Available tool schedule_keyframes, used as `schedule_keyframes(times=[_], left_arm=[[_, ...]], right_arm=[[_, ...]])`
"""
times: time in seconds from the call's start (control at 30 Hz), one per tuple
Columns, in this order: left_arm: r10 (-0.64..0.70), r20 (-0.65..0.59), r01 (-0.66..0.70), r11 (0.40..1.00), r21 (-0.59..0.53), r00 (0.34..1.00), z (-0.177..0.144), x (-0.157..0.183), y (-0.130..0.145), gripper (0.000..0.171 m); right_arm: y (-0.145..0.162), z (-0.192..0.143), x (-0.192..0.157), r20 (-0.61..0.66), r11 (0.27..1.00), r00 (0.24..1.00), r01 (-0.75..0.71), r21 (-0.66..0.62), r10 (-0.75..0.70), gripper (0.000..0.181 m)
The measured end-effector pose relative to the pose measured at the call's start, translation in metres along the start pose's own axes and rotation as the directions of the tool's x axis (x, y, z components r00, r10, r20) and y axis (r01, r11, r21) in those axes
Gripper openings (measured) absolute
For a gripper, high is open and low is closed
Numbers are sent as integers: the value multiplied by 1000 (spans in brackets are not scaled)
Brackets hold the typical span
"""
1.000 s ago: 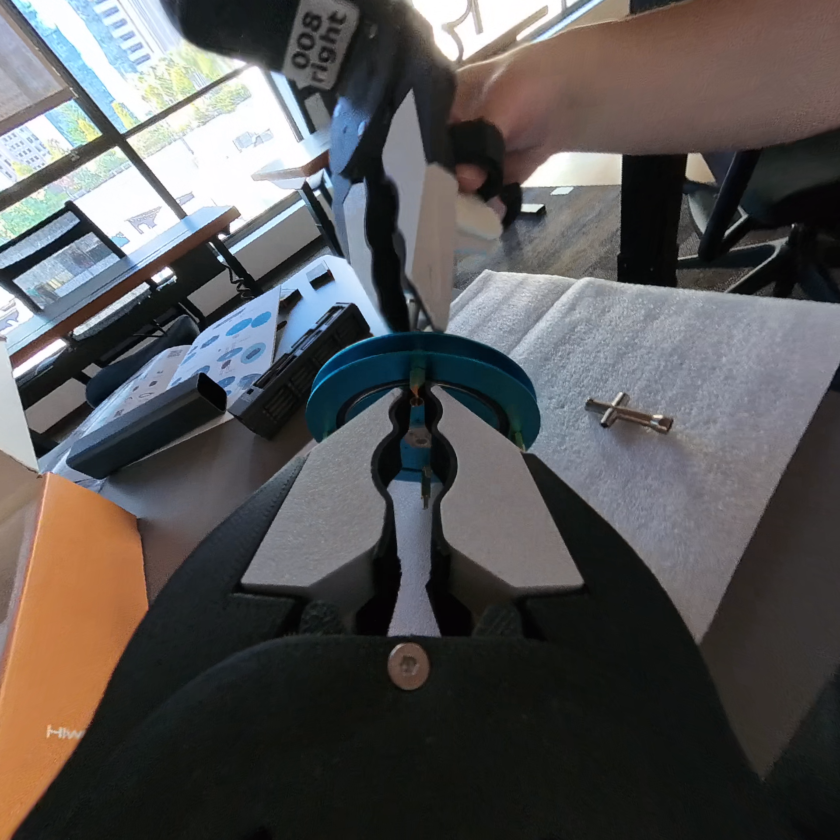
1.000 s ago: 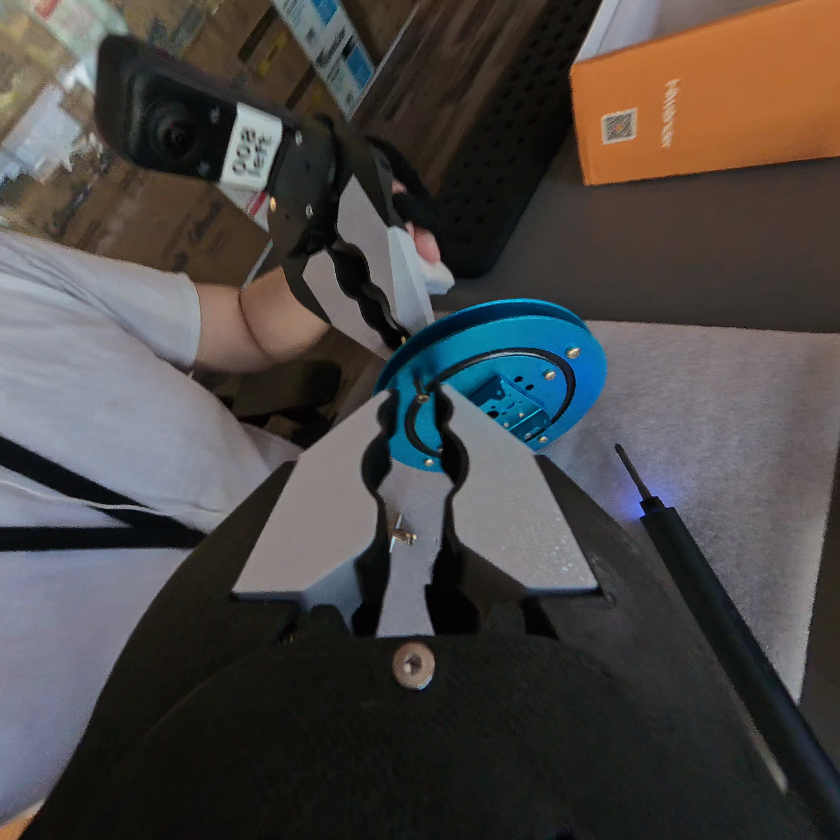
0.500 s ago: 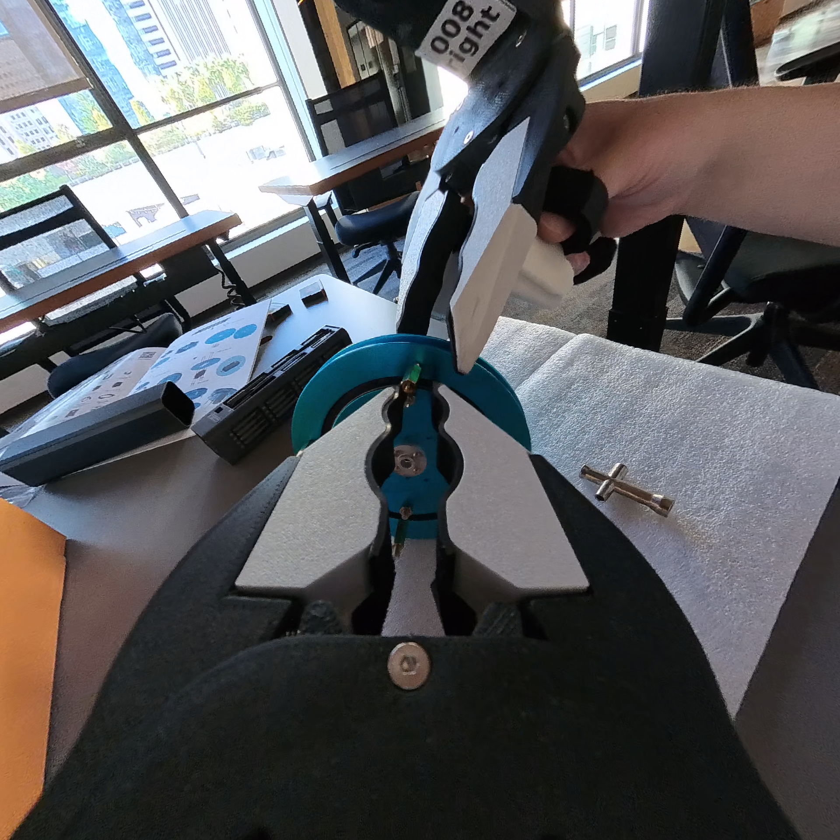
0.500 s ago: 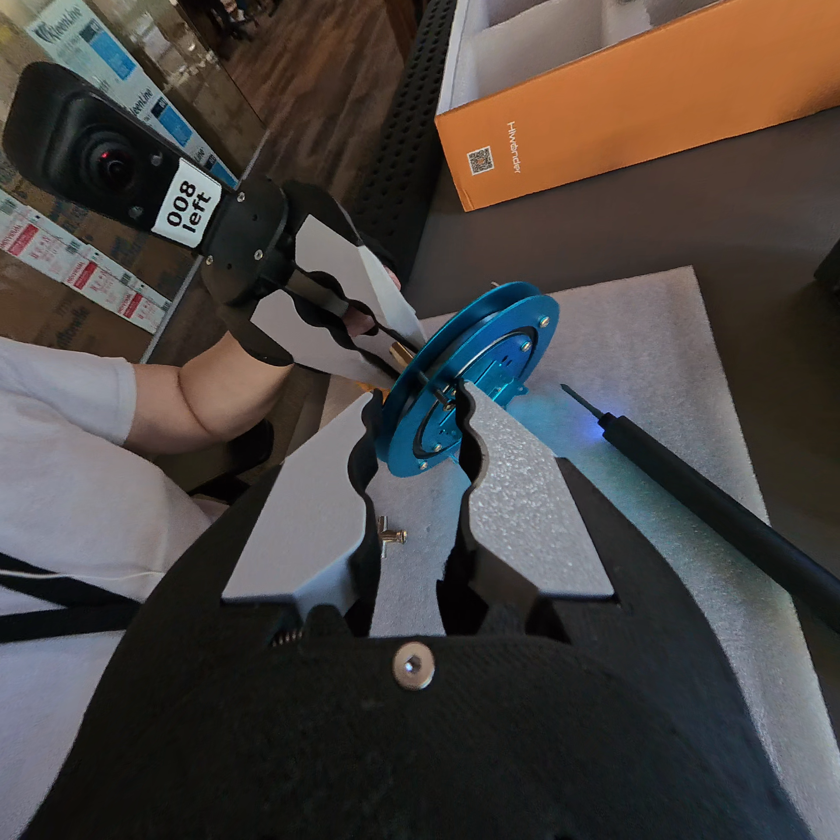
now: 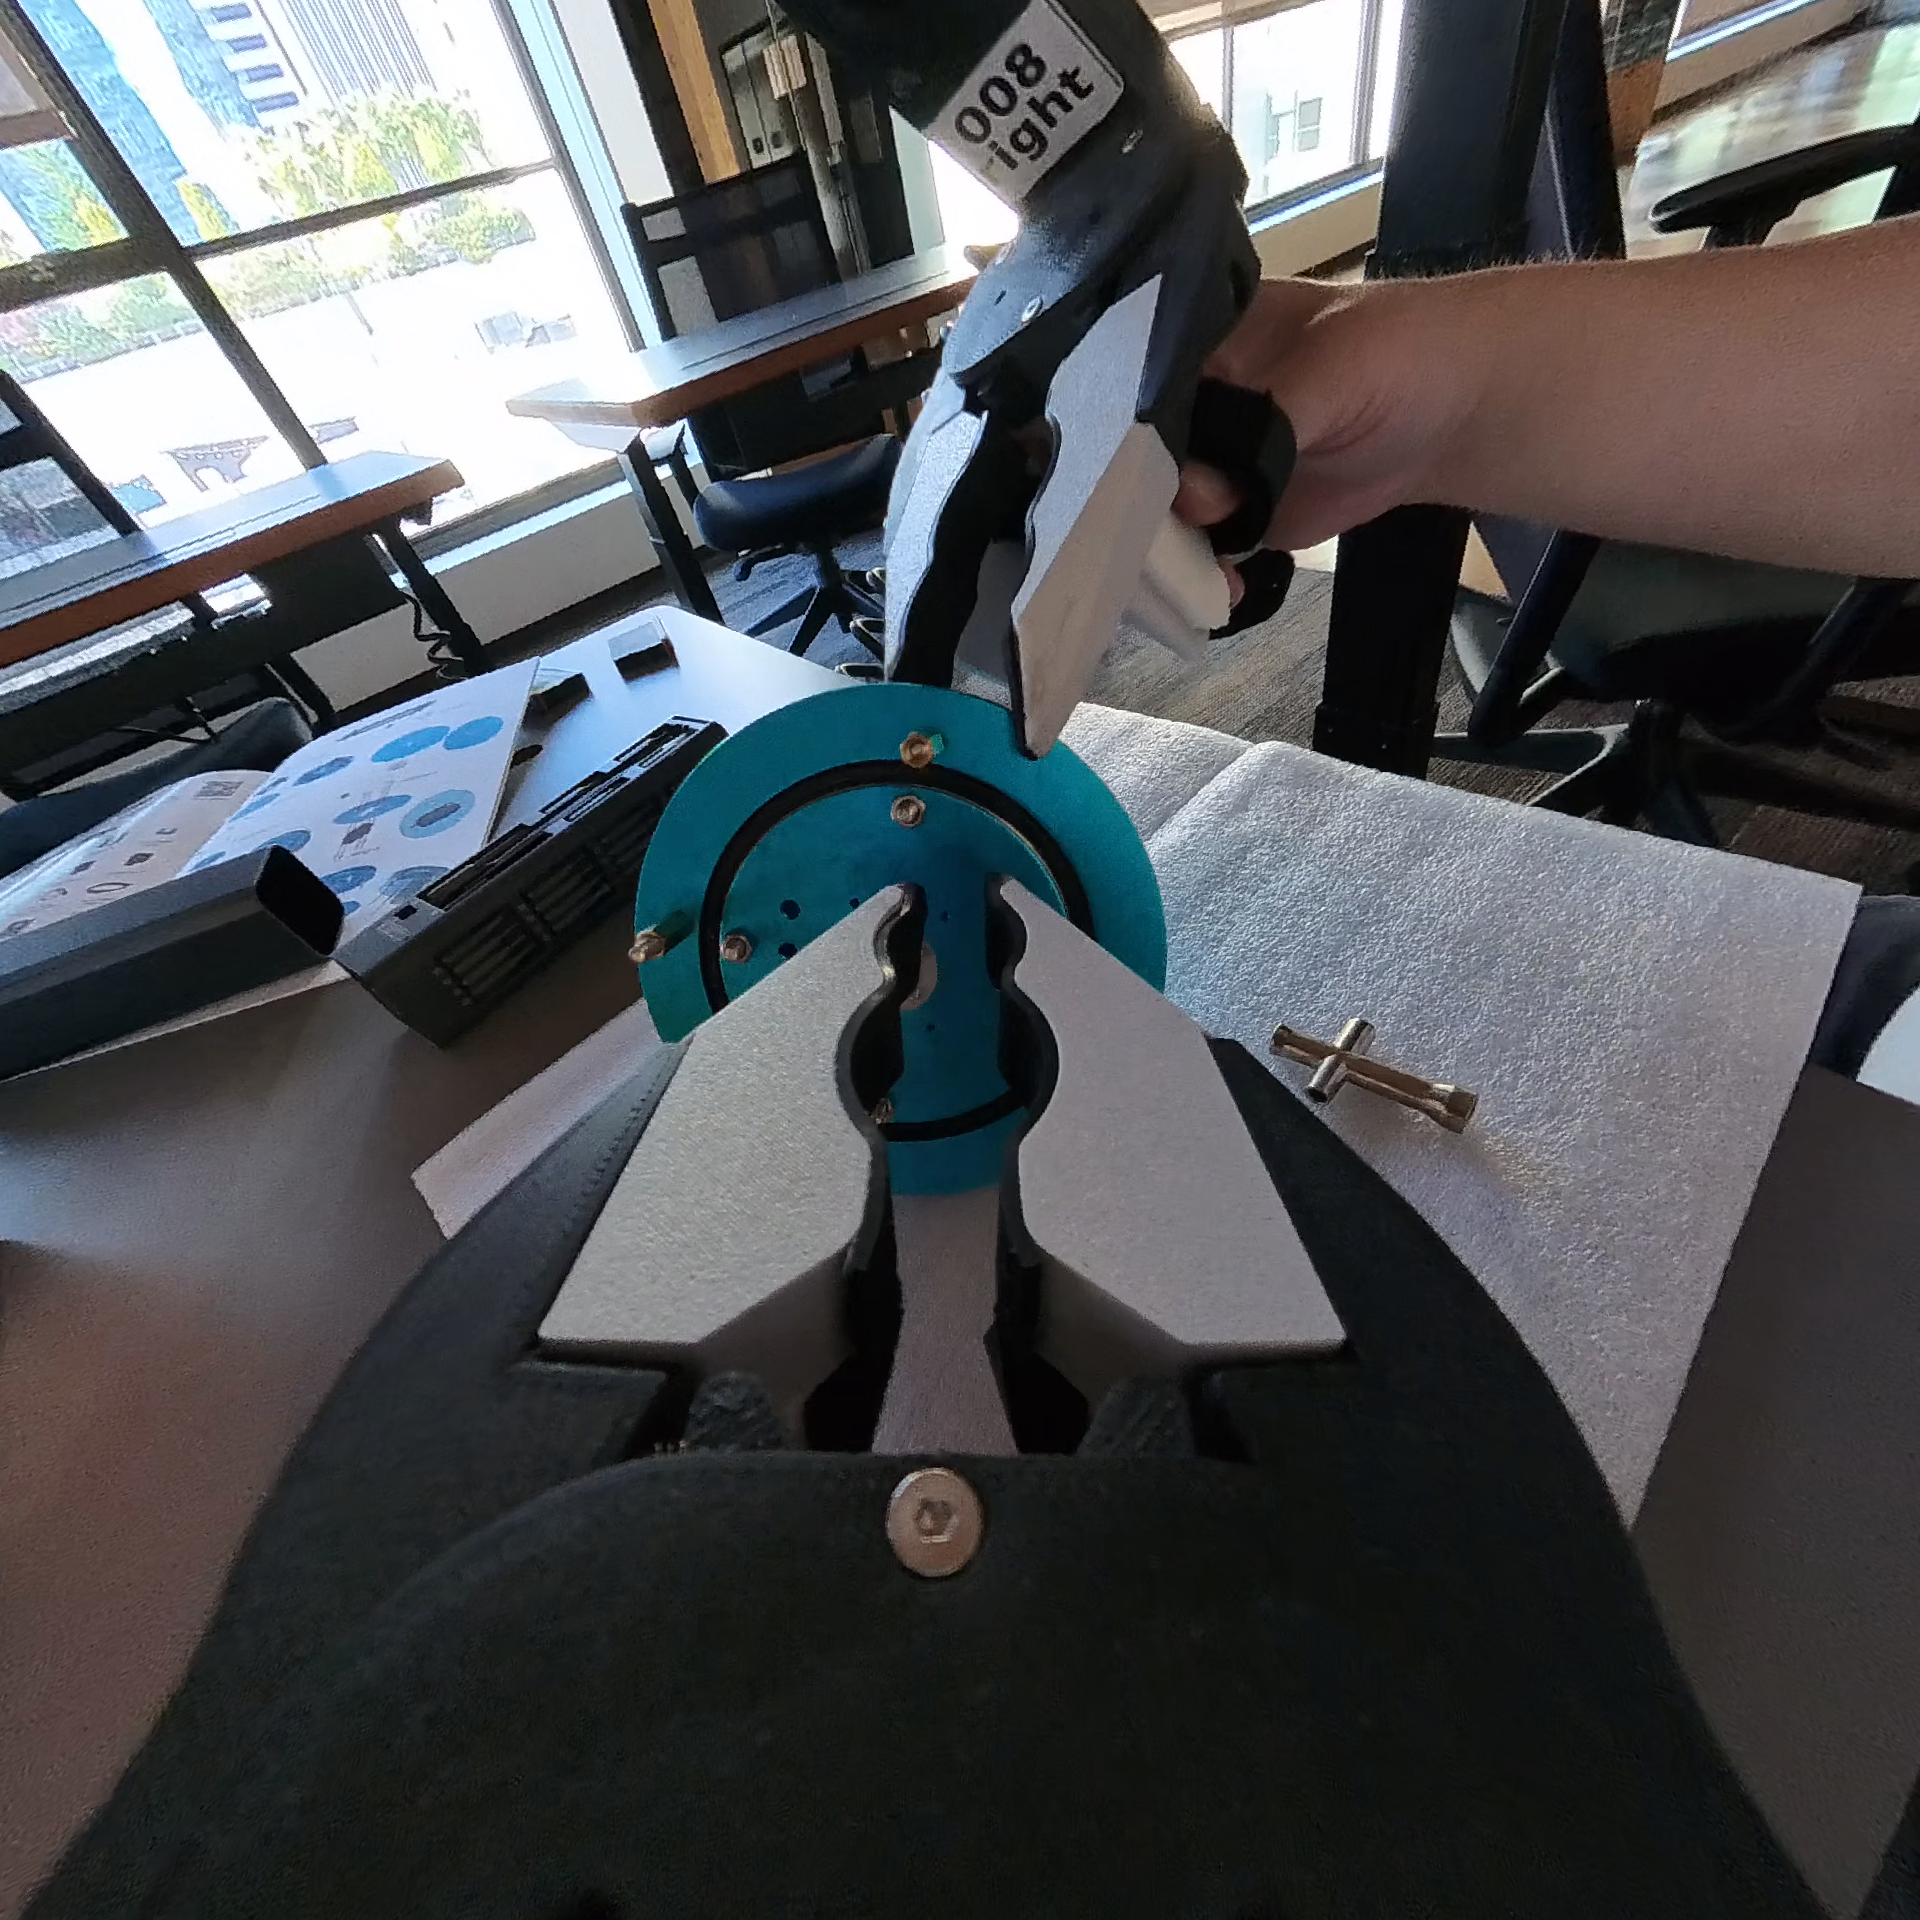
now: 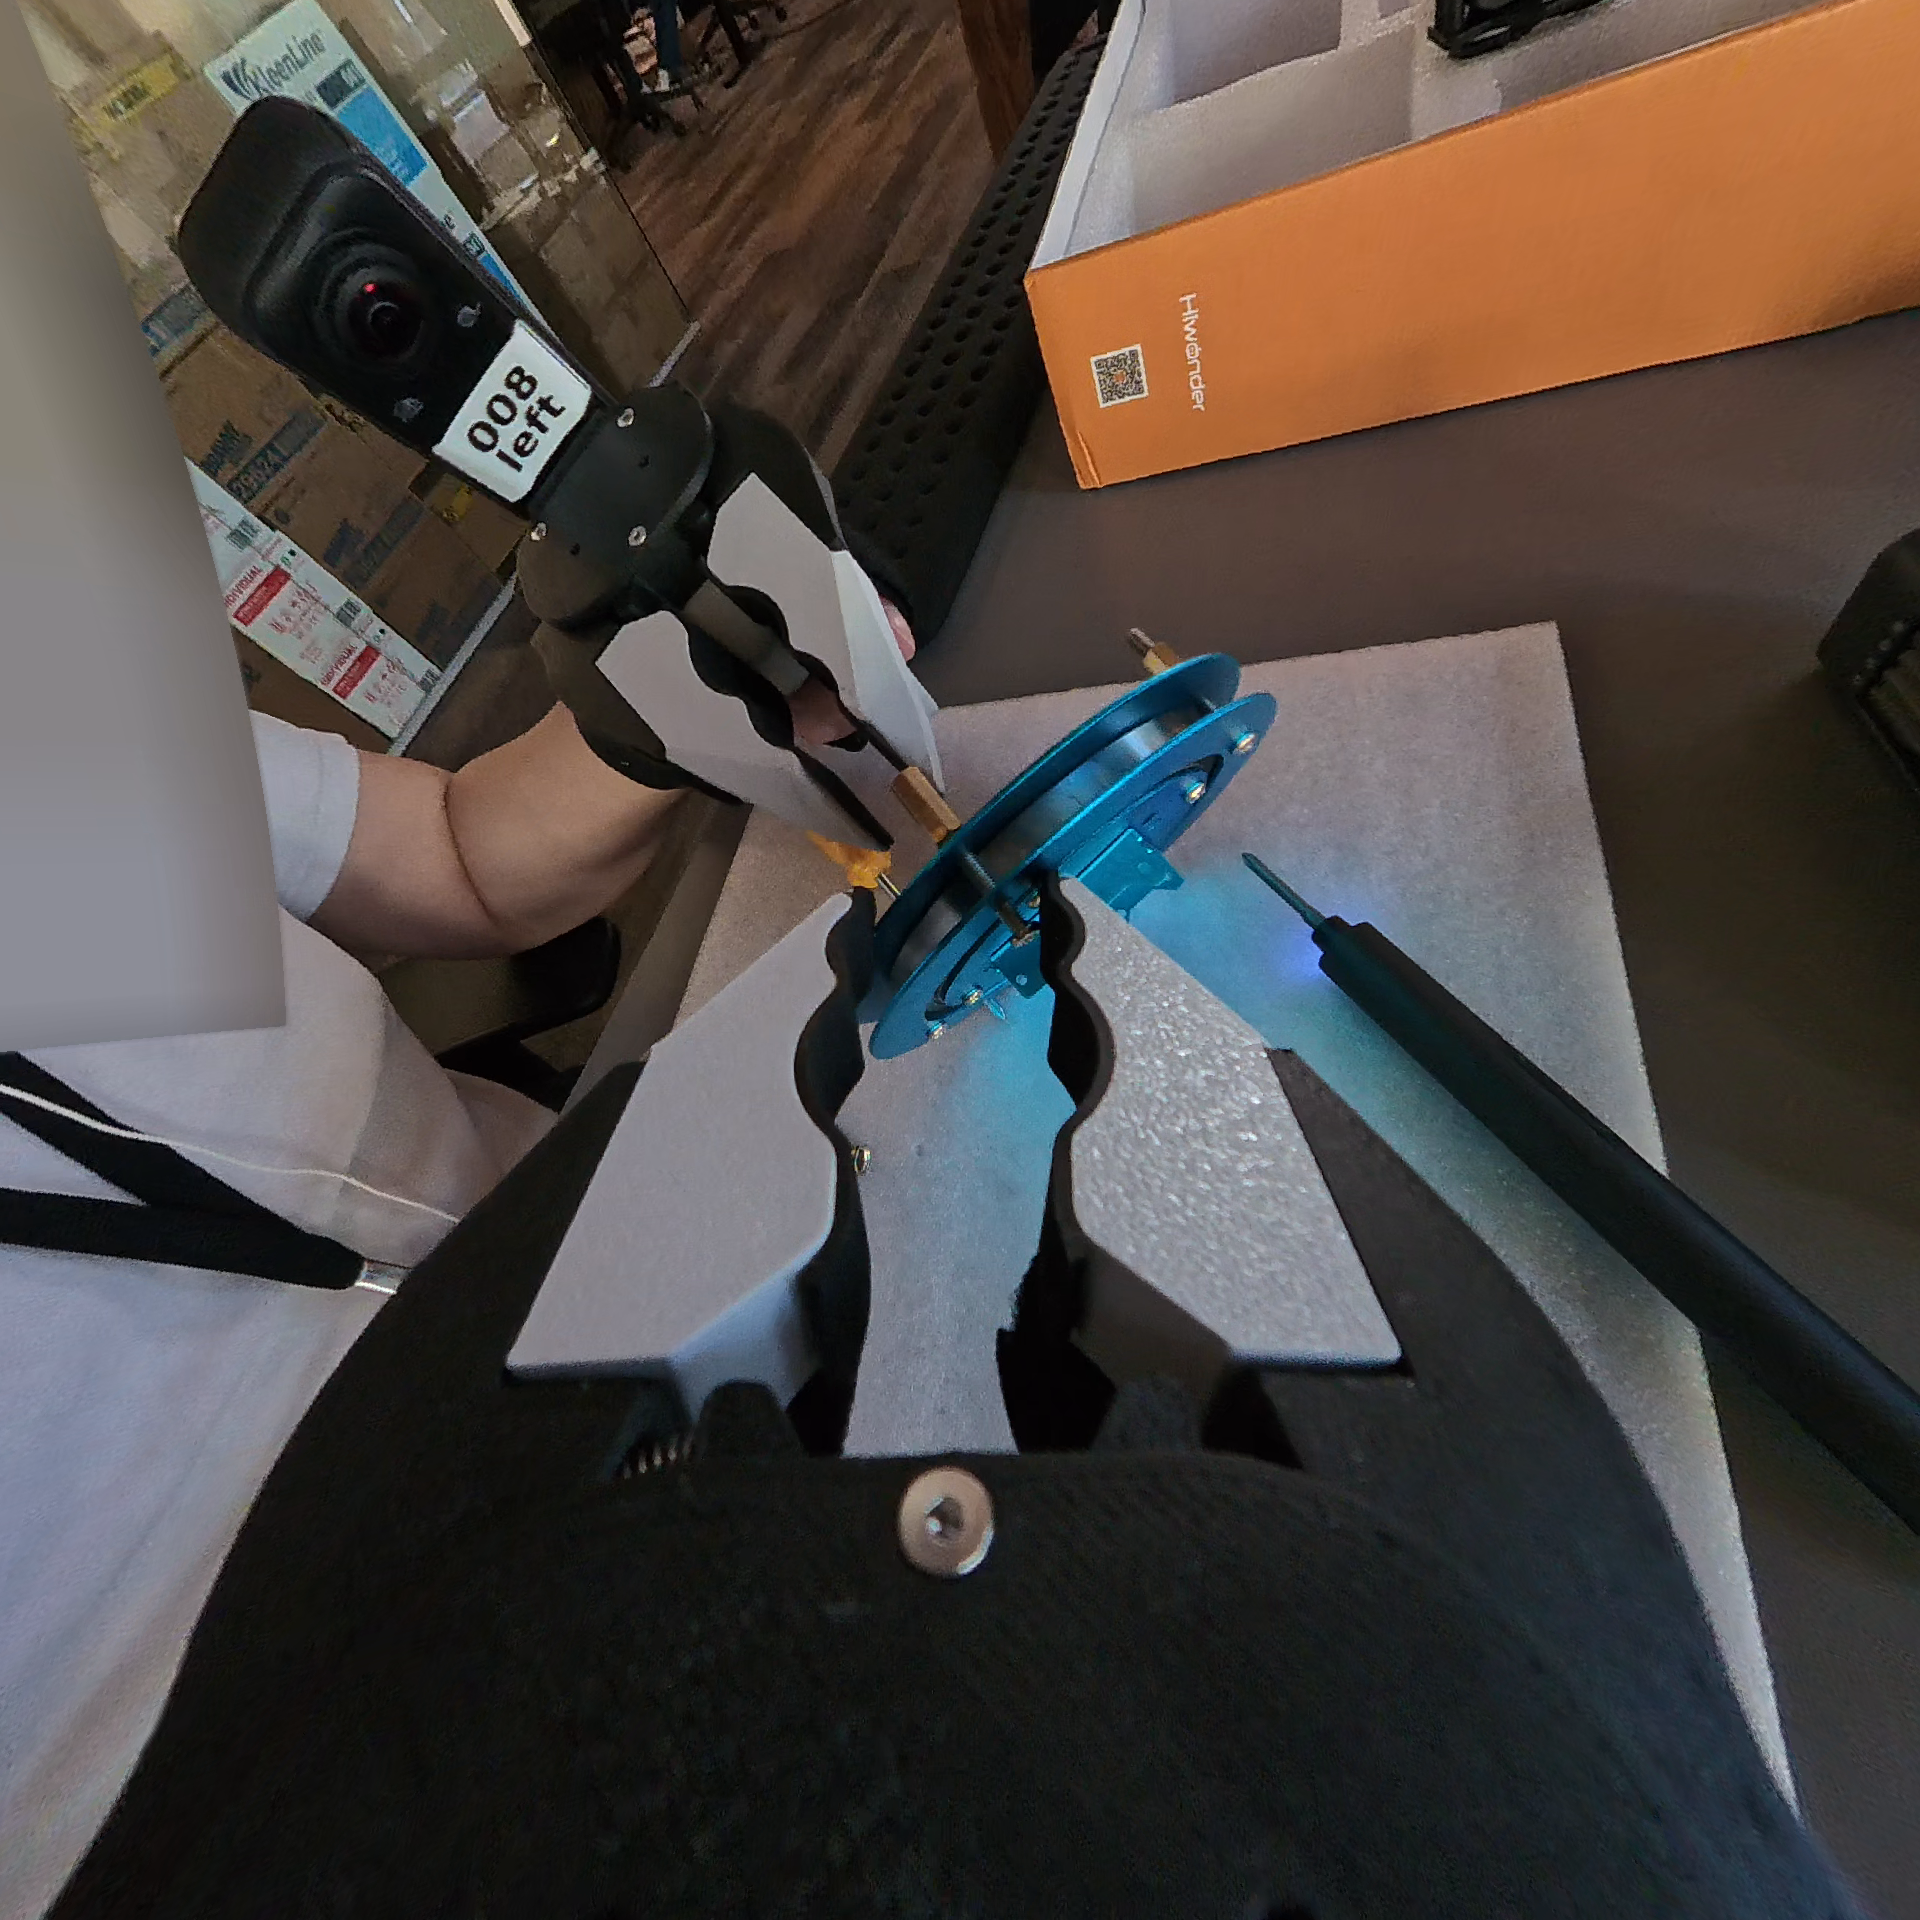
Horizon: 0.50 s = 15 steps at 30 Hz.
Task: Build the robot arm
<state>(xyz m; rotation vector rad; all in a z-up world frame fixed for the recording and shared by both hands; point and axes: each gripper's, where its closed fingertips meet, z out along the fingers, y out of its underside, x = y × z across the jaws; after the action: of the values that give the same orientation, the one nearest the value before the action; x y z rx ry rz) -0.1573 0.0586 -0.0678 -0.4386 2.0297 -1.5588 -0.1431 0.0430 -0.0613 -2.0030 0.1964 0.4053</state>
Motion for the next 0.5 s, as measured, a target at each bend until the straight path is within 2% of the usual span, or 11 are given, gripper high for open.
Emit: schedule_keyframes(times=[0.17, 0.27, 0.4, 0.5], left_arm=[[-14, -16, 14, 1000, -9, 1000, 2, 0, 6, 11], [-50, -20, 51, 999, 15, 999, -3, -1, -1, 12], [-182, -36, 184, 980, 70, 983, -21, -8, -16, 18], [-315, -74, 322, 941, 108, 946, -35, -9, -30, 25]], right_arm=[[-1, 1, 0, 6, 1000, 1000, 3, 6, -3, 30], [-4, 5, -3, -7, 999, 999, 33, -4, -33, 30], [-11, 17, -13, -48, 991, 991, 124, -45, -127, 31], [-15, 29, -20, -80, 981, 980, 178, -75, -183, 31]])
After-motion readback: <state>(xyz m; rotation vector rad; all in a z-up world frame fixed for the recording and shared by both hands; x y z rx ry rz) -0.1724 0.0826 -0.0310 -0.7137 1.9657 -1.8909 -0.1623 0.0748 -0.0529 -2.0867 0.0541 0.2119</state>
